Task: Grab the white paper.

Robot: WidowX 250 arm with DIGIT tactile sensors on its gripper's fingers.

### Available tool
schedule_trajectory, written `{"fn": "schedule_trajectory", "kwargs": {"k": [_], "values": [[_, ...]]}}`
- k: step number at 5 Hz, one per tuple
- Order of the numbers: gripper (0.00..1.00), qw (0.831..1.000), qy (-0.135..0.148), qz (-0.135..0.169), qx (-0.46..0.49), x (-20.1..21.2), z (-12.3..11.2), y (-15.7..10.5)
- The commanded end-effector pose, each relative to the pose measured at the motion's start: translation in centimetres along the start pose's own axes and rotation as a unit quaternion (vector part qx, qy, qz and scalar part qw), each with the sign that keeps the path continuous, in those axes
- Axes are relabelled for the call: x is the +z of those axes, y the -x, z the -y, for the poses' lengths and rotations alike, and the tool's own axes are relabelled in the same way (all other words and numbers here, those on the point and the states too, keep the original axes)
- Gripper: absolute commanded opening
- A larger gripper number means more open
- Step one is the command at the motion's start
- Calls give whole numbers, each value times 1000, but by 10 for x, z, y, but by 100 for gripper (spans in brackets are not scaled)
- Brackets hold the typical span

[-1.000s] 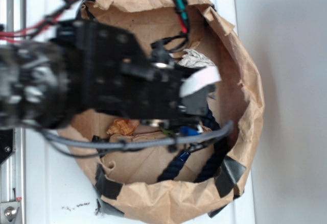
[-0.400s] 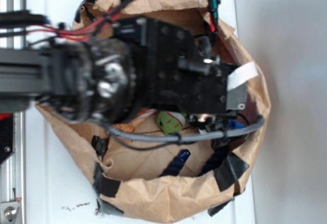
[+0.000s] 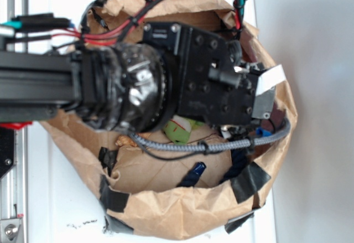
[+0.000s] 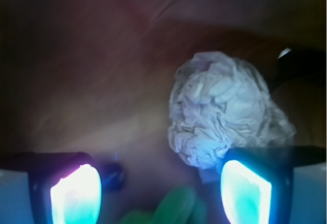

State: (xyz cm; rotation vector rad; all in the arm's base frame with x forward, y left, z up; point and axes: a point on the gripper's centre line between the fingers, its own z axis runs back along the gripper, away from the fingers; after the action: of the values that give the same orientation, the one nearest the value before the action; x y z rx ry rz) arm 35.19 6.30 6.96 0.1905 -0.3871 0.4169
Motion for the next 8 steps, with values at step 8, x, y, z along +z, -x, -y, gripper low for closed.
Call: {"fn": "schedule_trajectory", "kwargs": {"k": [8], "values": [[100,997,41,60,-11,16,-37,-39]]}}
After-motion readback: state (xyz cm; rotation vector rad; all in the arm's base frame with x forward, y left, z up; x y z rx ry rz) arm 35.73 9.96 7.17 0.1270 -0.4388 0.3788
